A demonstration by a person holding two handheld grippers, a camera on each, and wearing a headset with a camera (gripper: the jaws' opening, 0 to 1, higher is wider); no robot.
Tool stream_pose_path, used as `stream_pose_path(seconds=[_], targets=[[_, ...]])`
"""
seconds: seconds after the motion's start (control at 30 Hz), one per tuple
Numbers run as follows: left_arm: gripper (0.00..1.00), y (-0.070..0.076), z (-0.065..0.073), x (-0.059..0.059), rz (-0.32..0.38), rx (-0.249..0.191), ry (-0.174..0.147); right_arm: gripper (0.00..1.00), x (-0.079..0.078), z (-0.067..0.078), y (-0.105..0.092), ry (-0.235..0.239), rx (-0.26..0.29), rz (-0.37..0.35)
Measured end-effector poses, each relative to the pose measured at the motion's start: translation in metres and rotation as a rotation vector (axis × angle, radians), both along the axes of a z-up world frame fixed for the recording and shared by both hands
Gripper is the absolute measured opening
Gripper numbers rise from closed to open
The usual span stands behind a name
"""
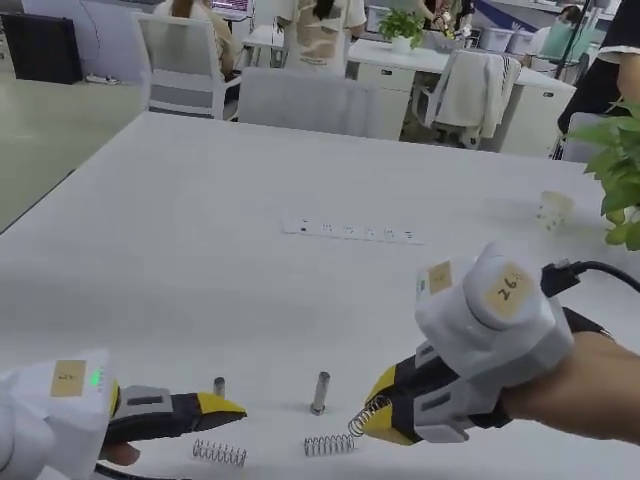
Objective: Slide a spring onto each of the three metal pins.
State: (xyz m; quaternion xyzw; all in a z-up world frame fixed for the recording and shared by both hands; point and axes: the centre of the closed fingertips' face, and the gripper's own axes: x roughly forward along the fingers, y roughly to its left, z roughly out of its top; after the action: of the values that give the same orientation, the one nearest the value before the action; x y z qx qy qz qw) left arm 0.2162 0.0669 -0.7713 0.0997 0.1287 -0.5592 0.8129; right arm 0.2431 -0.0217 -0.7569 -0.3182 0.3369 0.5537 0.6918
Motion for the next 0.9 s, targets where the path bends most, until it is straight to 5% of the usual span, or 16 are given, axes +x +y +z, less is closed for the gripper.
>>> stream_pose_path(seconds=[0.9], targets=[[0.5, 0.045, -0.004, 0.005, 0.209, -0.059, -0.001, 0.08, 0.028, 0.015, -0.037, -0.017, -0.032, -0.088]])
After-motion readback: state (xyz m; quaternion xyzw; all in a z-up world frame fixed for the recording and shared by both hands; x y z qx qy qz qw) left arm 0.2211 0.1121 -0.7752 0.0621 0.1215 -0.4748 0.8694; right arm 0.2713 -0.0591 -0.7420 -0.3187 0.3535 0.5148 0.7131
